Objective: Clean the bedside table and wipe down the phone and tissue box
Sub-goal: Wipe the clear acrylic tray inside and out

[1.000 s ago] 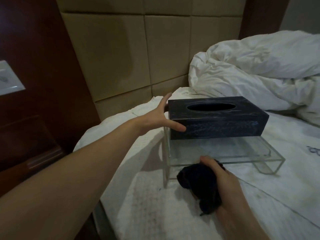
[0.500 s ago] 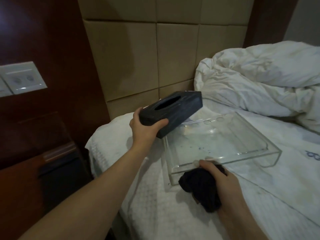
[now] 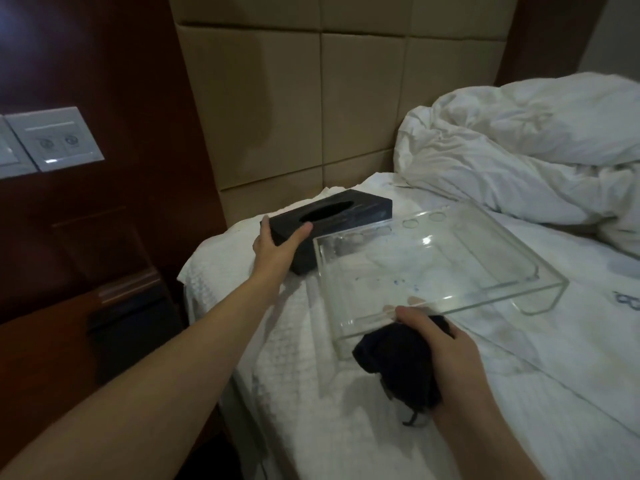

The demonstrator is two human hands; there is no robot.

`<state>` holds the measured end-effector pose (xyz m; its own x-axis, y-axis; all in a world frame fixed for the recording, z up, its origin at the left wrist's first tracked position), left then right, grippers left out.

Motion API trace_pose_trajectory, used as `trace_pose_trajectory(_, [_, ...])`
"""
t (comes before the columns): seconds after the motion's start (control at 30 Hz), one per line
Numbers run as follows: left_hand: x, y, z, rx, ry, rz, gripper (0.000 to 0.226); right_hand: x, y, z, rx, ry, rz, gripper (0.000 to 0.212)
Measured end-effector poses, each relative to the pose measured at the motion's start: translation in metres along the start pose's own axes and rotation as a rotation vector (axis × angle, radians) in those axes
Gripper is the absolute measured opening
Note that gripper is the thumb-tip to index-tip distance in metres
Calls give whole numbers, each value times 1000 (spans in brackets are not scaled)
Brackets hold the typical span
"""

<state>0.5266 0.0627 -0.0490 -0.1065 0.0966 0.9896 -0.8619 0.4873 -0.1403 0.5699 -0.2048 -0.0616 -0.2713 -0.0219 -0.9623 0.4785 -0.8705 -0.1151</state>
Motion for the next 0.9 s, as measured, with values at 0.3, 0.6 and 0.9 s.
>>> trace_pose_trajectory(0.3, [1, -24, 167, -161, 229, 223, 73, -6, -10, 25, -2, 64, -76, 18])
trace_pose_trajectory(0.6, [23, 82, 223, 18, 218, 402, 55, -2, -75, 101, -186, 139, 54, 38])
trace_pose_trajectory(0.9, [13, 262, 319, 458, 144, 518, 44, 82, -194, 207, -640, -97, 165, 69])
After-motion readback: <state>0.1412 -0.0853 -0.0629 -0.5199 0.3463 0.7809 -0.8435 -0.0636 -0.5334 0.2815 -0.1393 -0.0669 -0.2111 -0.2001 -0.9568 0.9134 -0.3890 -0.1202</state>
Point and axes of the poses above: each hand's wrist, its own z-axis away from the middle knuckle, its own y-axis out of the back of the hand, x = y × z, the point moved 4 cm from there along -z, towards the middle knuckle, and after that the axes turned 14 degrees about z, right-handed, at the moved point
